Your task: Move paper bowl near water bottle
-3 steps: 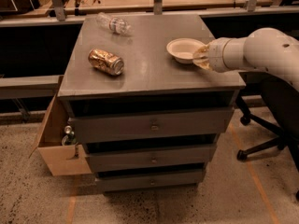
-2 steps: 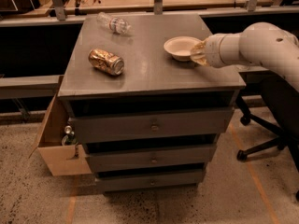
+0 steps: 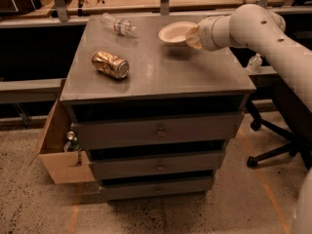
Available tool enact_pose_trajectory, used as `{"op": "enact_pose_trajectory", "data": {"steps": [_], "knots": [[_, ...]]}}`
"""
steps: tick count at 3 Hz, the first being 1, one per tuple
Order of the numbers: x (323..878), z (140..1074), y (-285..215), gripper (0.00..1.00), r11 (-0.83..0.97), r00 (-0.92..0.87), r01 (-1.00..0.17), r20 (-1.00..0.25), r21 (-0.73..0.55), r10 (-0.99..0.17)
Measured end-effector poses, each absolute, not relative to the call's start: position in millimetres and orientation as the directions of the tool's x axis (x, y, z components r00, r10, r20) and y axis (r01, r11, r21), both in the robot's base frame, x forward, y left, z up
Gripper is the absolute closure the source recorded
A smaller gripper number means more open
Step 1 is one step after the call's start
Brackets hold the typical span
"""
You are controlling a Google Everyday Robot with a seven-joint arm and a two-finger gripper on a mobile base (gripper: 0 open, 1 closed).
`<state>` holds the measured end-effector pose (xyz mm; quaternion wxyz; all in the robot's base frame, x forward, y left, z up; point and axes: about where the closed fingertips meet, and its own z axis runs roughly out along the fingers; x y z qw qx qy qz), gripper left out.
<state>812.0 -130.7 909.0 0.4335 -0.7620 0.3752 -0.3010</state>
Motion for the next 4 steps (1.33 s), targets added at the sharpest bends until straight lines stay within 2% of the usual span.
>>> {"op": "enact_pose_trajectory", "data": {"steps": [1,3,4], "knots": [[834,918,-114,1.0,-0.358,0.558,-0.272,0.157,-0.893,-0.815],[864,907,-71,1.0,-0.335,0.614,-0.267,0.108,-0.904,-0.782],[872,898,-53,0.82,-0.316,0.638,-0.28,0.07,-0.906,-0.767]]}}
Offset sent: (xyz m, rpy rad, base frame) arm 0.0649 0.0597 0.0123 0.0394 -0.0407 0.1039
